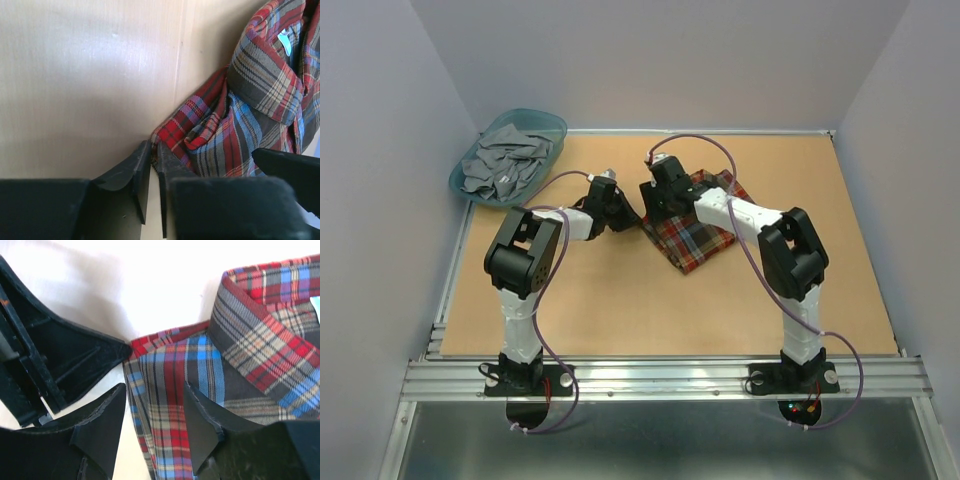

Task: Fold and stack the long sleeve shirts
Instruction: Fold the shirt

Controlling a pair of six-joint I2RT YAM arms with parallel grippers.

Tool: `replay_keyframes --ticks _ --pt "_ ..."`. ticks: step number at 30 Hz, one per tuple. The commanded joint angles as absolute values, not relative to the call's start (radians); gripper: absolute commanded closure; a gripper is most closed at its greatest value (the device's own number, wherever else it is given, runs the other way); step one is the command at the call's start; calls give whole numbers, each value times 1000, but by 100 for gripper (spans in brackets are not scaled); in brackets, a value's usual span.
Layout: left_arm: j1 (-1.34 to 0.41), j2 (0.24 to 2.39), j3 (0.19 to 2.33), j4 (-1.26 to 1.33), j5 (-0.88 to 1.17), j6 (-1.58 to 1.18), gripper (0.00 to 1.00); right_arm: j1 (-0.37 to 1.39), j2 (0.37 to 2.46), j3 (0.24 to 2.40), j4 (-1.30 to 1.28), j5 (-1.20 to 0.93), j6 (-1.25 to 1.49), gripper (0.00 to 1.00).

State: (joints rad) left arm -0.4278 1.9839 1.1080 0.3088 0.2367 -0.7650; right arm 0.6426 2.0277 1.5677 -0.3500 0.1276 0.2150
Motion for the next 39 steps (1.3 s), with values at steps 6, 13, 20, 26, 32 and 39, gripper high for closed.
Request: replay_keyframes --ticks 6,13,20,26,32,39 --pt "-423 2002 1088 328 258 -747 94 646 2124 1661 -305 141 178 46" --pt "-425 2005 1078 333 258 -749 100 646 2154 1651 -305 163 176 72" --pt "-425 2002 1078 336 255 -749 100 646 2131 1641 -305 173 170 99" --pt "-423 1999 1078 336 255 -749 100 646 2065 1631 -305 135 164 99" --pt "-423 1994 1080 337 252 -747 100 652 2023 1632 -307 104 167 99" --pt "-425 1993 1081 336 253 -749 100 663 2037 1635 -305 57 166 99"
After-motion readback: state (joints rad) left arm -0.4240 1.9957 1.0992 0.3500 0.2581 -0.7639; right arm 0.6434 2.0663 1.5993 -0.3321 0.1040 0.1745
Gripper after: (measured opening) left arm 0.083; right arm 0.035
